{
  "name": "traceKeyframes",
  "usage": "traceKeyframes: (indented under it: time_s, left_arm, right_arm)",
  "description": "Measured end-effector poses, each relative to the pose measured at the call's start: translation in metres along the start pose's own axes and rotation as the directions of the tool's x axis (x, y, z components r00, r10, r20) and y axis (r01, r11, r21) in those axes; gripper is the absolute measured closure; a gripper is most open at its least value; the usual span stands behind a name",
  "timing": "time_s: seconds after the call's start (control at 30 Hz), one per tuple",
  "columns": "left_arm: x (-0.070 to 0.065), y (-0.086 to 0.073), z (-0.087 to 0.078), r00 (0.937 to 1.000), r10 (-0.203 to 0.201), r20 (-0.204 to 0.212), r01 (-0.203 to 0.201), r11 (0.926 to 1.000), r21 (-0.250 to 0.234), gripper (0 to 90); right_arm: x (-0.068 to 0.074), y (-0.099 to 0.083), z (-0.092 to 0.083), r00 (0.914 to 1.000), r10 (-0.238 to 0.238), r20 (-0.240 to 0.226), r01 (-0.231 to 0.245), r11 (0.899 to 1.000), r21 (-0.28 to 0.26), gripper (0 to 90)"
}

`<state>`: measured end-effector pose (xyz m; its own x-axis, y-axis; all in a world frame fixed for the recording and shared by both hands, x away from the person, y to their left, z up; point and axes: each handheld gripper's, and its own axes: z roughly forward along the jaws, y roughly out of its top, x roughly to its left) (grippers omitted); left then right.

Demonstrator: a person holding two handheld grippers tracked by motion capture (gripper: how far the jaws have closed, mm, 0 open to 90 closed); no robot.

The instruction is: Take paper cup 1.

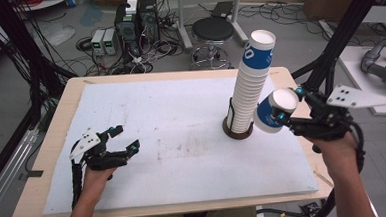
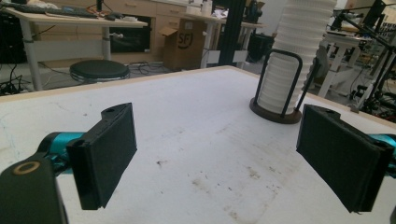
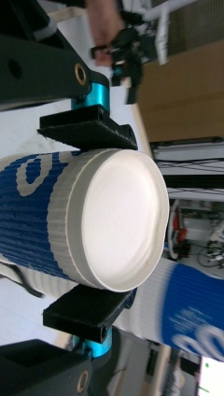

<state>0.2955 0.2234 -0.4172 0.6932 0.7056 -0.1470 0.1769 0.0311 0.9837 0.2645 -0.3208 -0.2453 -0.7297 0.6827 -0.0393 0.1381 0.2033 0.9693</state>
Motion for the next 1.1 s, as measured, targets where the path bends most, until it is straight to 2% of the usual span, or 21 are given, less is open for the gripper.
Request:
traceKeyframes:
  time_s: [0.03, 0.07, 0.17, 0.4, 0.6, 0.87, 1.1]
  left_arm:
    - [0.0, 0.0, 0.0, 1.0, -0.003, 0.005, 0.003, 1.0, 0.0, 12.0]
    - [0.0, 0.0, 0.0, 1.0, -0.006, 0.007, 0.006, 1.0, -0.001, 12.0]
    - [-0.001, 0.0, 0.0, 0.9999, -0.01, 0.009, 0.01, 0.9999, -0.006, 12.0]
    - [-0.004, 0.0, 0.001, 0.9995, -0.004, 0.031, 0.005, 0.9999, -0.01, 12.1]
    - [-0.004, 0.0, 0.002, 0.9994, 0.003, 0.036, -0.003, 0.9999, -0.016, 12.0]
    - [-0.003, 0.0, -0.001, 0.9995, 0.007, 0.031, -0.006, 0.9998, -0.017, 12.0]
    - [-0.008, 0.001, 0.001, 0.9983, 0.014, 0.056, -0.013, 0.9994, -0.032, 12.0]
  right_arm:
    - [0.001, -0.016, 0.008, 0.9998, 0.003, -0.017, -0.003, 1.0, 0.022, 30.1]
    - [0.001, -0.016, 0.008, 0.9998, 0.003, -0.017, -0.003, 1.0, 0.022, 30.1]
    - [0.003, -0.036, 0.019, 0.9996, 0.013, -0.027, -0.011, 0.999, 0.053, 30.1]
    - [0.01, -0.063, 0.041, 0.9977, 0.021, -0.065, -0.018, 0.998, 0.053, 30.1]
    - [0.02, -0.064, 0.057, 0.9962, -0.018, -0.086, 0.023, 0.998, 0.065, 30.1]
    - [0.024, -0.063, 0.068, 0.9945, -0.024, -0.102, 0.032, 0.997, 0.072, 30.2]
    - [0.028, -0.064, 0.076, 0.9914, -0.022, -0.129, 0.033, 0.996, 0.087, 30.1]
